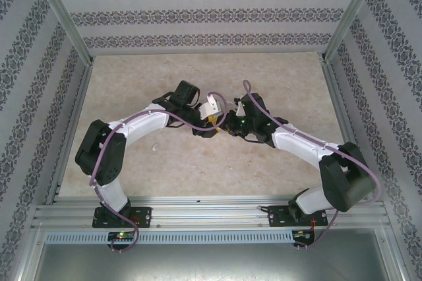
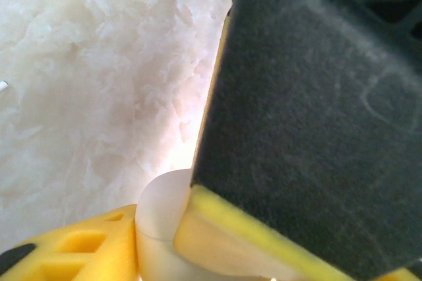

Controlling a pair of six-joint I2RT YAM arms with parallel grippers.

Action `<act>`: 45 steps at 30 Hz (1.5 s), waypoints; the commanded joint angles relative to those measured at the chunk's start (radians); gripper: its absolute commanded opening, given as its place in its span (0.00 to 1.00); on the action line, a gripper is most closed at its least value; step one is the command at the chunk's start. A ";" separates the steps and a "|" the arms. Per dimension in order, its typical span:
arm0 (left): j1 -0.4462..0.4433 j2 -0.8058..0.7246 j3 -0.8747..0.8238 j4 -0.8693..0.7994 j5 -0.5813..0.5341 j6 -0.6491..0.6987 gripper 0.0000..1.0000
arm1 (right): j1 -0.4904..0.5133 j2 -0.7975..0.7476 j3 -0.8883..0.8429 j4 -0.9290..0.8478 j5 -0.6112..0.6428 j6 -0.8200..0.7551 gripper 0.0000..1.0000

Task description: Insert wireless bluetooth earbuds into charging case

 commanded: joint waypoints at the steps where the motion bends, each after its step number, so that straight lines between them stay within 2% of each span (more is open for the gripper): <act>1: -0.022 -0.041 0.046 0.038 0.033 -0.056 0.63 | 0.023 -0.011 0.067 -0.151 -0.012 -0.125 0.08; 5: -0.007 -0.100 0.008 0.081 0.048 -0.092 0.80 | -0.011 -0.040 0.145 -0.333 -0.011 -0.272 0.06; 8: 0.034 -0.160 -0.028 0.105 0.109 -0.134 0.81 | -0.060 -0.079 0.179 -0.411 -0.063 -0.356 0.05; 13: 0.117 -0.225 -0.071 0.128 0.314 -0.218 0.75 | -0.129 -0.144 0.238 -0.518 -0.164 -0.504 0.05; 16: 0.116 -0.224 -0.066 0.046 0.390 -0.141 0.72 | -0.137 -0.156 0.306 -0.610 -0.185 -0.605 0.04; 18: 0.115 -0.211 -0.067 0.034 0.418 -0.145 0.70 | -0.136 -0.155 0.343 -0.647 -0.211 -0.655 0.04; 26: 0.076 -0.192 -0.082 0.176 0.462 -0.287 0.69 | -0.119 -0.171 0.417 -0.675 -0.291 -0.744 0.03; 34: 0.040 -0.182 -0.068 0.197 0.504 -0.325 0.56 | -0.096 -0.181 0.436 -0.677 -0.310 -0.783 0.02; 43: 0.035 -0.181 -0.073 0.305 0.540 -0.440 0.51 | -0.067 -0.173 0.449 -0.694 -0.287 -0.816 0.02; 45: 0.035 -0.182 -0.073 0.301 0.543 -0.441 0.46 | -0.064 -0.172 0.452 -0.692 -0.293 -0.820 0.01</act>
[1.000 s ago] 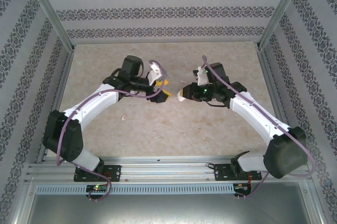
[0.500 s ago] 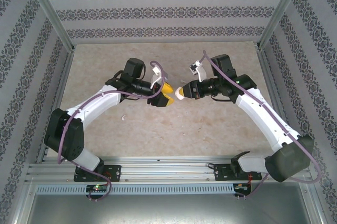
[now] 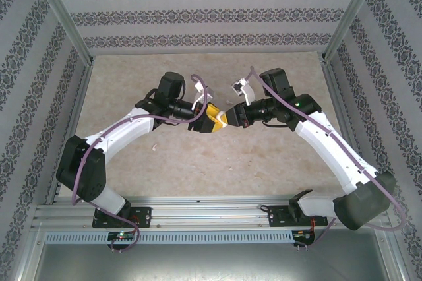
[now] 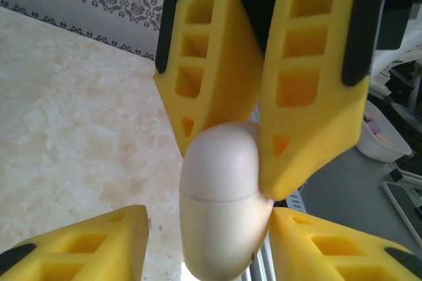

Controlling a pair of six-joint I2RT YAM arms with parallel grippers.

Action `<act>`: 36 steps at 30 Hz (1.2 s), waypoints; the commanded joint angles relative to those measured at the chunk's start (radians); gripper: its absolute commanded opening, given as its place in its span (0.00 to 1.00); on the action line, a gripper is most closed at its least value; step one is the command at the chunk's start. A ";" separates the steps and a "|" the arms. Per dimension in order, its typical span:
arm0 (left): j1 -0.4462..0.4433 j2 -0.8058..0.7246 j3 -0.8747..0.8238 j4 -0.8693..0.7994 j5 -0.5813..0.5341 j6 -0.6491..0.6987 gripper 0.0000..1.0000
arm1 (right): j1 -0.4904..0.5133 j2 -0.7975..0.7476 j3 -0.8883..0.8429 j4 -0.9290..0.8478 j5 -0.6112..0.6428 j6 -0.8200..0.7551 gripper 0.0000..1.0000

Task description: Insert wireless bluetooth earbuds into charging case

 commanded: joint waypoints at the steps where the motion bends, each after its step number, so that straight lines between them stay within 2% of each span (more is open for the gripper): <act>1: -0.008 0.011 0.003 0.056 0.033 -0.035 0.42 | 0.017 -0.009 0.033 -0.011 -0.023 -0.032 0.02; 9: -0.016 0.006 -0.004 0.079 0.045 -0.051 0.09 | 0.027 0.007 0.031 -0.012 -0.052 -0.047 0.03; 12: -0.018 0.002 -0.022 0.125 0.037 -0.073 0.00 | 0.027 0.005 0.025 0.010 -0.073 -0.036 0.08; 13: -0.018 -0.003 -0.036 0.150 0.026 -0.082 0.00 | 0.026 0.001 0.021 0.025 -0.077 -0.024 0.15; 16: -0.017 -0.027 -0.081 0.240 -0.016 -0.107 0.00 | 0.016 -0.016 0.005 0.077 -0.041 0.037 0.44; 18: -0.017 -0.039 -0.102 0.282 -0.047 -0.134 0.00 | -0.017 -0.032 -0.006 0.126 -0.040 0.105 0.55; 21: -0.018 -0.055 -0.115 0.312 -0.103 -0.179 0.00 | -0.072 -0.078 -0.047 0.257 -0.099 0.226 0.60; 24: -0.017 -0.072 -0.144 0.379 -0.152 -0.255 0.00 | -0.089 -0.131 -0.091 0.364 -0.101 0.298 0.62; 31: -0.016 -0.090 -0.204 0.626 -0.141 -0.478 0.00 | -0.087 -0.166 -0.158 0.424 -0.049 0.316 0.63; 36: -0.016 -0.103 -0.204 0.658 -0.114 -0.522 0.00 | -0.091 -0.158 -0.177 0.444 -0.042 0.313 0.64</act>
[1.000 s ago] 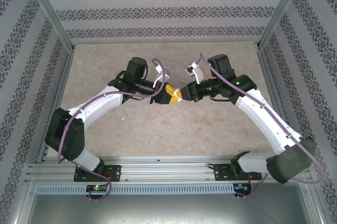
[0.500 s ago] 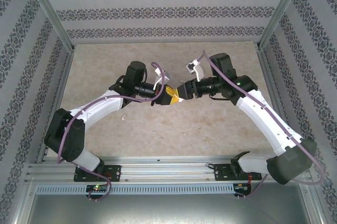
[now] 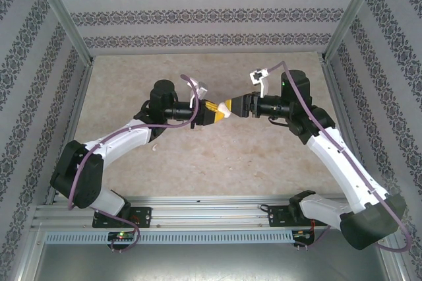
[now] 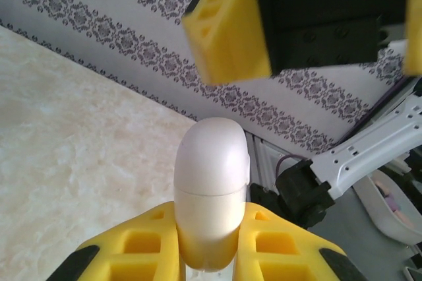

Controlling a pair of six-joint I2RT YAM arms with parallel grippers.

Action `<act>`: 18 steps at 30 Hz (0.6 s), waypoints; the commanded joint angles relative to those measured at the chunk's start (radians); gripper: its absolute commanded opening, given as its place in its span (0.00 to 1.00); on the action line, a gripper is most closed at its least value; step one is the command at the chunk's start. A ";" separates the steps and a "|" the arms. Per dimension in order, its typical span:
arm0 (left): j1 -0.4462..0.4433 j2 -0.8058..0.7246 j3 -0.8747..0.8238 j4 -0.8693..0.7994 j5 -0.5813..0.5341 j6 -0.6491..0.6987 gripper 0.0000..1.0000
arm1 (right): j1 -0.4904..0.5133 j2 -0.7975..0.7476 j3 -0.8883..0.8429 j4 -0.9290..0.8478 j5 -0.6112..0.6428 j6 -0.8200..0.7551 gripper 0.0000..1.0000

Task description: Insert wireless bluetooth earbuds into charging case

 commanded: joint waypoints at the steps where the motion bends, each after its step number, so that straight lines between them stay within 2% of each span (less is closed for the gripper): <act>1: -0.009 -0.042 -0.002 0.098 0.034 -0.069 0.00 | 0.000 0.008 -0.014 0.055 -0.002 0.007 0.63; 5: -0.007 -0.066 0.012 0.044 0.035 -0.061 0.00 | -0.001 0.030 -0.014 0.082 -0.066 0.004 0.62; 12: -0.005 -0.088 0.003 0.057 0.060 -0.059 0.00 | 0.002 0.043 -0.025 0.127 -0.118 0.007 0.55; 18: 0.001 -0.091 0.002 0.082 0.062 -0.102 0.00 | 0.014 0.054 -0.027 0.144 -0.150 0.004 0.56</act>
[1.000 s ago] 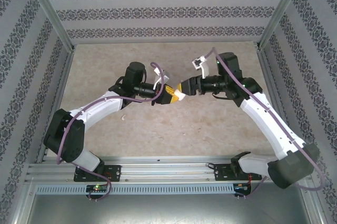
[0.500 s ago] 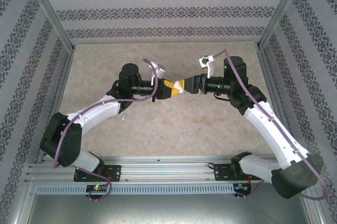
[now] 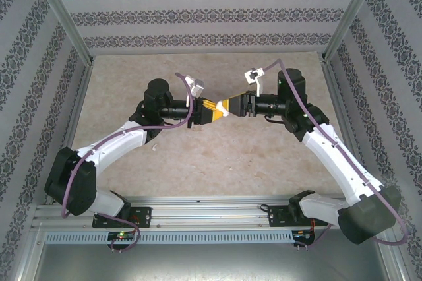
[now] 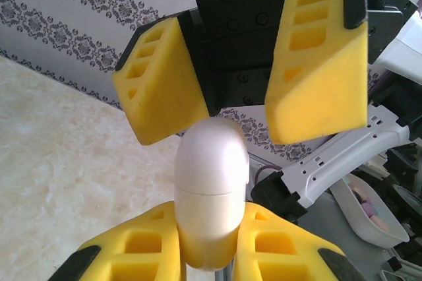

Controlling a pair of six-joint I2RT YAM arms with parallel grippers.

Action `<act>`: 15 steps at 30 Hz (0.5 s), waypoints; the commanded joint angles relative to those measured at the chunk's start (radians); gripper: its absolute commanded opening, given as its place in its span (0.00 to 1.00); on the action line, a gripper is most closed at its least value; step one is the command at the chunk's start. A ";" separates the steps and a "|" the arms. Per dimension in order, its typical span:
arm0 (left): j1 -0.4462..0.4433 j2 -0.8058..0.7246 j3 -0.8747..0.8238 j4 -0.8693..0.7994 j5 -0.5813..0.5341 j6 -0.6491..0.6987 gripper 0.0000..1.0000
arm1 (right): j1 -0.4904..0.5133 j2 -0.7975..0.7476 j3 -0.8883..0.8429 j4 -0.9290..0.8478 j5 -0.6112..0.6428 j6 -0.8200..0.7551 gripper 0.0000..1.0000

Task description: Insert wireless bluetooth earbuds into charging case

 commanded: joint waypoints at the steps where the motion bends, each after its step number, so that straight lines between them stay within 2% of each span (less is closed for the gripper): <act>1: 0.001 -0.027 0.001 0.071 0.026 -0.044 0.00 | 0.016 0.004 -0.016 0.042 -0.046 -0.007 0.56; 5: 0.003 -0.027 0.005 0.085 0.031 -0.057 0.00 | 0.020 0.007 -0.024 0.039 -0.049 -0.013 0.51; 11: 0.004 -0.026 0.007 0.090 0.037 -0.059 0.00 | 0.015 0.031 -0.008 0.049 -0.055 0.010 0.28; 15: 0.004 -0.028 0.005 0.104 0.037 -0.080 0.00 | 0.018 0.046 0.007 0.049 -0.070 0.001 0.24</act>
